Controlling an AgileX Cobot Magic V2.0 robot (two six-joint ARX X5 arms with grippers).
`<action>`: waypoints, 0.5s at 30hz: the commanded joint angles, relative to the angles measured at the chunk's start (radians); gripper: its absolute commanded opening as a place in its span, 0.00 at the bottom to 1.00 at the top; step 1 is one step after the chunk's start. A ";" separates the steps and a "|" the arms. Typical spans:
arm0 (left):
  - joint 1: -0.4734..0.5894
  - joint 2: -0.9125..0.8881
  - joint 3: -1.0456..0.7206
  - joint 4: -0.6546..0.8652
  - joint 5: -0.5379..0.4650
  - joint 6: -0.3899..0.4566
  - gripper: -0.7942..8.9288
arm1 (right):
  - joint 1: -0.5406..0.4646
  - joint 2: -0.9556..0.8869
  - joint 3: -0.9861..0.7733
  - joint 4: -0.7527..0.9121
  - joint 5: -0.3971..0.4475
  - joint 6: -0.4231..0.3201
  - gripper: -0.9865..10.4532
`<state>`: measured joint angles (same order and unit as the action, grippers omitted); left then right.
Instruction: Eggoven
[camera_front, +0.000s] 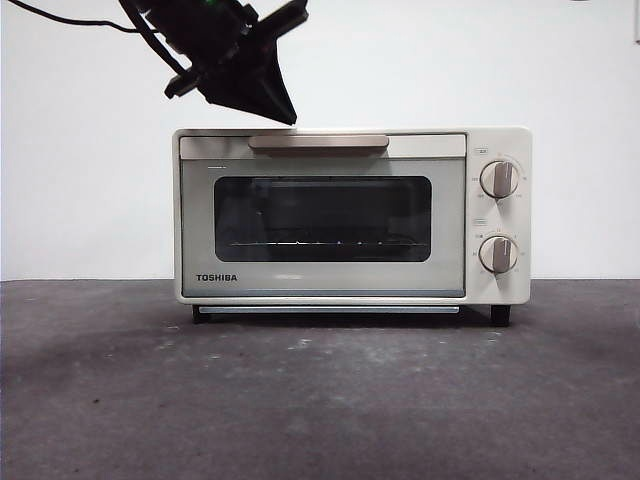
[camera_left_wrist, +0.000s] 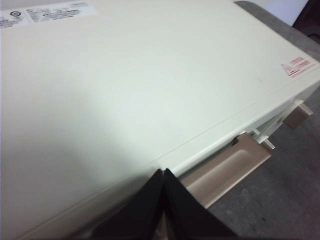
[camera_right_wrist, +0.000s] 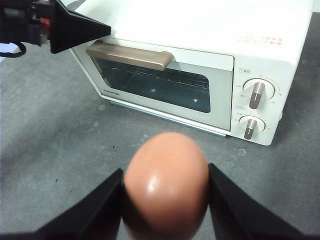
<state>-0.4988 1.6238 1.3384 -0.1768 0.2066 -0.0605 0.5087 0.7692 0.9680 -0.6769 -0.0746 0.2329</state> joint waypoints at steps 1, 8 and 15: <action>-0.008 0.036 0.026 0.013 -0.006 0.019 0.09 | 0.006 0.006 0.016 0.010 0.004 -0.010 0.09; -0.017 0.057 0.026 0.012 -0.006 0.019 0.09 | 0.006 0.006 0.016 0.010 0.004 -0.013 0.09; -0.049 0.080 0.026 -0.058 -0.006 0.028 0.09 | 0.006 0.007 0.016 0.011 0.005 -0.017 0.09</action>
<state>-0.5343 1.6657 1.3556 -0.1978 0.2039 -0.0490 0.5087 0.7692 0.9680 -0.6765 -0.0742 0.2314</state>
